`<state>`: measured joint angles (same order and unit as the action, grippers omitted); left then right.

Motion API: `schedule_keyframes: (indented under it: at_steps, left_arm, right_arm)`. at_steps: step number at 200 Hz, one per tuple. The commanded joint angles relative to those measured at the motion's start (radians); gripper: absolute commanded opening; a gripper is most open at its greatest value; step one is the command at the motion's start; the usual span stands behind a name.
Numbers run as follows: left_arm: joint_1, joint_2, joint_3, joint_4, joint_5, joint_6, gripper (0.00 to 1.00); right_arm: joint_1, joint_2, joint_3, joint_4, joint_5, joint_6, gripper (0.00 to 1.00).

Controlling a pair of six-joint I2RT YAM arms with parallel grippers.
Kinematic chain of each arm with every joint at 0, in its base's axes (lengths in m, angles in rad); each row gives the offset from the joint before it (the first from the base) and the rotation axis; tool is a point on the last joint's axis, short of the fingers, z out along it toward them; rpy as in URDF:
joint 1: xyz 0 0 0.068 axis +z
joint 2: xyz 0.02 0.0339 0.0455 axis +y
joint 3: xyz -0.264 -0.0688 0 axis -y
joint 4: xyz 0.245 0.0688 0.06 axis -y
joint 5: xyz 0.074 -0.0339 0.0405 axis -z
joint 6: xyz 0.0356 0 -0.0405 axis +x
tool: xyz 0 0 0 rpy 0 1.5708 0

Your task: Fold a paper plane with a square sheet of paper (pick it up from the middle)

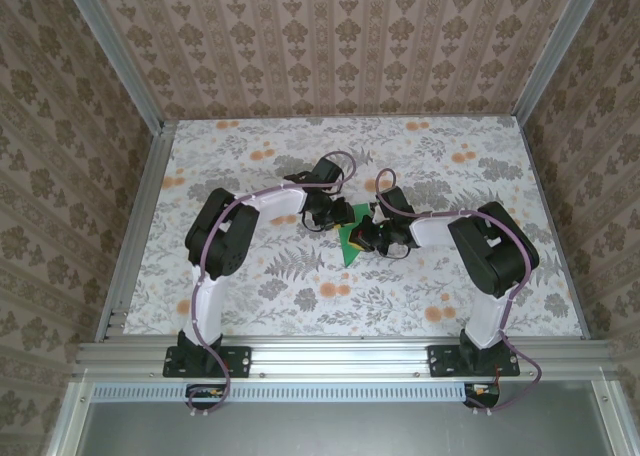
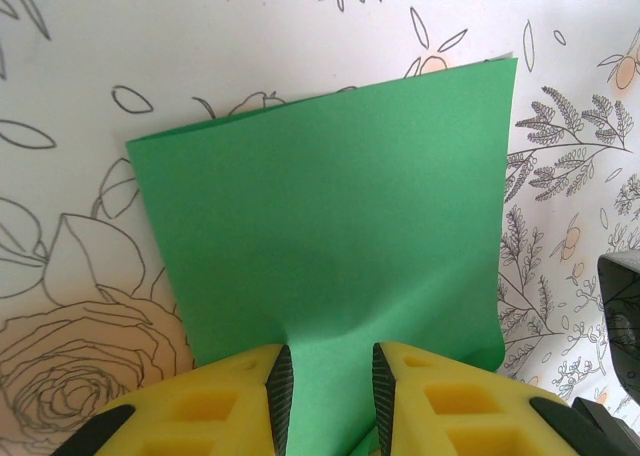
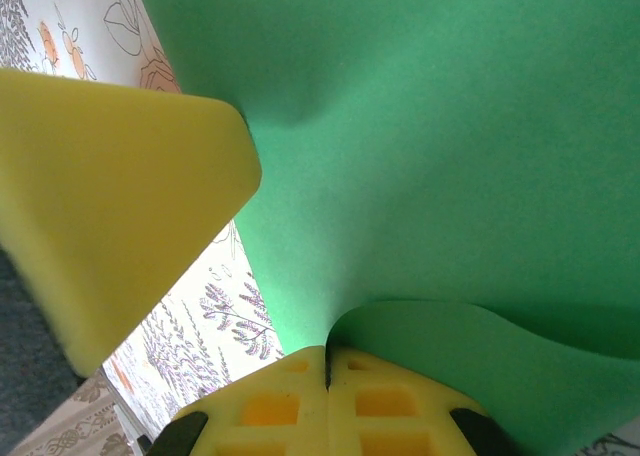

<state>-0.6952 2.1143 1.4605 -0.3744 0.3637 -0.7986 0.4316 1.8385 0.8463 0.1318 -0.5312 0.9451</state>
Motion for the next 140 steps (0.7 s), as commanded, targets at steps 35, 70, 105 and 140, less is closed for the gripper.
schedule_keyframes:
  at_steps: [35, 70, 105, 140]
  left_arm:
    - [-0.009, 0.029, 0.011, -0.052, -0.006, 0.024, 0.31]
    - [0.007, -0.027, -0.013, -0.032, -0.013, 0.0, 0.31]
    - [0.057, -0.131, -0.102, 0.03, -0.026, -0.052, 0.32]
    - [0.105, -0.224, -0.208, 0.066, -0.048, -0.083, 0.33]
  right_arm:
    - [-0.003, 0.028, 0.018, -0.033, 0.029, -0.011, 0.05]
    - [-0.003, 0.029, 0.017, -0.054, 0.039, -0.025, 0.12]
    - [-0.002, 0.029, 0.015, -0.069, 0.045, -0.036, 0.23]
    - [-0.002, 0.025, 0.016, -0.074, 0.048, -0.039, 0.32]
